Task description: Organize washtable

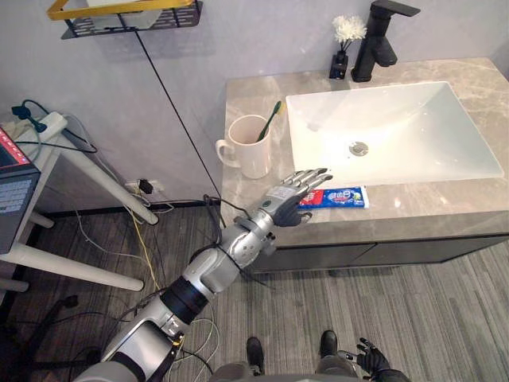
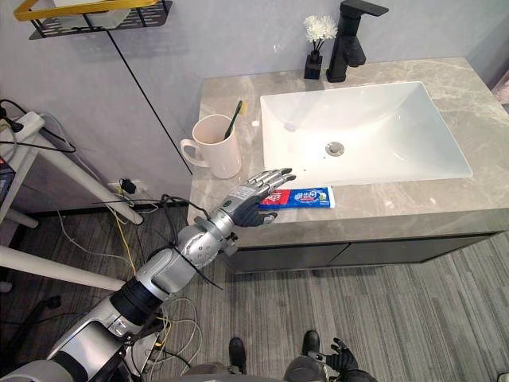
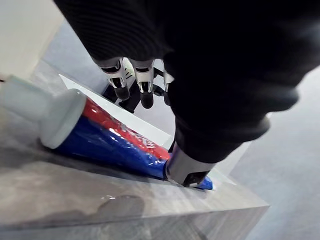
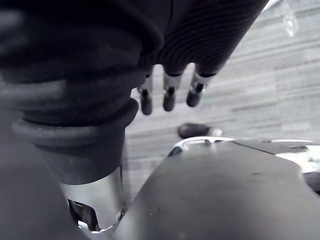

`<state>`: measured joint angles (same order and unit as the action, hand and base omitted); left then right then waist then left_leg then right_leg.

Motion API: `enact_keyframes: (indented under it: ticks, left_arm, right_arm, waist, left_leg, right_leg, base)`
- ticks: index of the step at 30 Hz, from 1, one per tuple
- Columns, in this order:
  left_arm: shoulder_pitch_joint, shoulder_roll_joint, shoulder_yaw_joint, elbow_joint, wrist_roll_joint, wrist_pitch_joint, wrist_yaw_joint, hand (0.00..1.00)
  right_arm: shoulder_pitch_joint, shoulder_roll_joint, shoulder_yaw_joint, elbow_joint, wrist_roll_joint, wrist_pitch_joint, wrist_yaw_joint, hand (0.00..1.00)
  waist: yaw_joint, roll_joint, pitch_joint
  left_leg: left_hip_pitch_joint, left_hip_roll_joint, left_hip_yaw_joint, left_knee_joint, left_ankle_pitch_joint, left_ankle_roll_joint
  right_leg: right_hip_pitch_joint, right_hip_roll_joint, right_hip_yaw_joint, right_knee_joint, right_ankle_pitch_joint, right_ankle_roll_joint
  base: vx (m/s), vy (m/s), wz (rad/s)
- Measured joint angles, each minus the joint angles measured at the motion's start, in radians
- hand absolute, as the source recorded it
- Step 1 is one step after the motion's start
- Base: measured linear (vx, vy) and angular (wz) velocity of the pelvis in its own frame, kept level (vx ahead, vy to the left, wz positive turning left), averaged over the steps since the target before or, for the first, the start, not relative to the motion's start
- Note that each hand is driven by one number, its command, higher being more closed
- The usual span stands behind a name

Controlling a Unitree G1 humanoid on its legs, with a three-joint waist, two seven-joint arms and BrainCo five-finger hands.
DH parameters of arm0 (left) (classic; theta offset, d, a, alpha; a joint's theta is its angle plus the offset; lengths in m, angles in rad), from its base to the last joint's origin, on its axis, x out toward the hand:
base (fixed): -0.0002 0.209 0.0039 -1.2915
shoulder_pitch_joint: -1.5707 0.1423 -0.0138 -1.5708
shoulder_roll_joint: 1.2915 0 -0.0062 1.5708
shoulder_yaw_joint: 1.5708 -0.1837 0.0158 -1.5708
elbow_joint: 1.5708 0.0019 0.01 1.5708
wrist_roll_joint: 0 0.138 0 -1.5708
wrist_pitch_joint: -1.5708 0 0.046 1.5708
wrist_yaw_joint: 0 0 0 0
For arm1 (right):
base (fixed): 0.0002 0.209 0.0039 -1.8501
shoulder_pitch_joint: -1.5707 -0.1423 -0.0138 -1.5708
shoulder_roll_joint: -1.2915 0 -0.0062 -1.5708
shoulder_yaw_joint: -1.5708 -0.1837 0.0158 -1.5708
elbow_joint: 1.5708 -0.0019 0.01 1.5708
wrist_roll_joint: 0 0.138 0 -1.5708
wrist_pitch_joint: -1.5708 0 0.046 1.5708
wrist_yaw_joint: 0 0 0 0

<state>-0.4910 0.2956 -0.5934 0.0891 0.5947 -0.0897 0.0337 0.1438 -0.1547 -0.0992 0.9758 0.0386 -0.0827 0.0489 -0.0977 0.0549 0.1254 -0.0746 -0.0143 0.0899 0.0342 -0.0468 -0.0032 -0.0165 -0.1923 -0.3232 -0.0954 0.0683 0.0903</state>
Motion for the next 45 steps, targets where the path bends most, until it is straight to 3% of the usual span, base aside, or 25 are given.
enact_keyframes:
  ticks: [10,11,17,23,32,36,45]
  left_arm:
    - [-0.004,0.000,0.018,0.046,0.049,0.015,0.030,0.00]
    - [-0.008,-0.001,0.018,0.053,0.050,0.015,0.033,1.00]
    - [-0.081,-0.006,0.006,0.128,0.071,0.001,0.031,1.00]
    - [-0.120,0.035,0.010,0.130,0.088,-0.027,0.030,1.00]
    - [-0.116,0.114,0.039,0.035,0.105,-0.076,0.033,1.00]
    - [-0.109,0.113,0.046,0.025,0.148,-0.074,0.038,1.00]
    - [-0.024,0.063,0.097,0.022,0.309,-0.040,0.171,1.00]
  right_arm:
    - [0.003,-0.001,0.029,-0.040,0.000,0.000,-0.001,0.00]
    - [0.003,-0.001,0.029,-0.042,0.000,0.000,-0.001,0.00]
    - [0.001,0.000,0.050,-0.070,0.000,0.000,-0.001,0.00]
    - [0.001,-0.001,0.068,-0.125,0.012,-0.001,0.000,0.00]
    - [0.020,-0.018,0.078,-0.180,0.041,-0.032,-0.001,0.00]
    - [0.021,-0.029,0.090,-0.181,0.041,-0.044,0.000,0.00]
    - [0.030,-0.031,0.101,-0.198,0.041,-0.076,-0.002,0.00]
  waist:
    - [0.000,-0.013,0.008]
    - [0.000,-0.015,0.009]
    - [0.001,-0.028,0.018]
    - [-0.001,-0.032,0.032]
    - [-0.006,-0.001,0.076]
    - [-0.006,0.005,0.083]
    - [-0.028,0.018,0.085]
  left_leg:
    - [-0.001,0.002,0.012,-0.002,0.000,0.000]
    - [-0.001,0.002,0.013,-0.002,0.000,0.000]
    - [-0.021,0.004,0.027,0.001,0.000,0.000]
    - [-0.035,0.012,0.050,0.007,-0.002,-0.003]
    - [-0.086,0.031,0.064,0.065,-0.027,-0.014]
    - [-0.089,0.033,0.064,0.088,-0.042,-0.015]
    - [-0.083,0.032,0.059,0.101,-0.044,-0.012]
  right_leg:
    - [-0.008,0.000,0.012,-0.002,0.003,0.004]
    - [-0.008,0.000,0.014,-0.002,0.003,0.005]
    - [-0.035,0.002,0.029,-0.002,0.012,0.008]
    - [-0.059,0.008,0.055,-0.002,0.020,0.005]
    - [-0.094,0.019,0.084,0.011,0.022,0.004]
    - [-0.092,0.021,0.087,0.014,0.022,0.004]
    - [-0.082,0.020,0.082,0.025,0.018,-0.002]
  base:
    - [-0.03,-0.015,-0.03]
    - [-0.05,-0.022,-0.07]
    - [-0.05,-0.018,-0.08]
    - [-0.04,-0.023,-0.12]
    - [-0.03,-0.022,-0.07]
    - [-0.02,-0.006,-0.04]
    - [-0.04,-0.005,0.01]
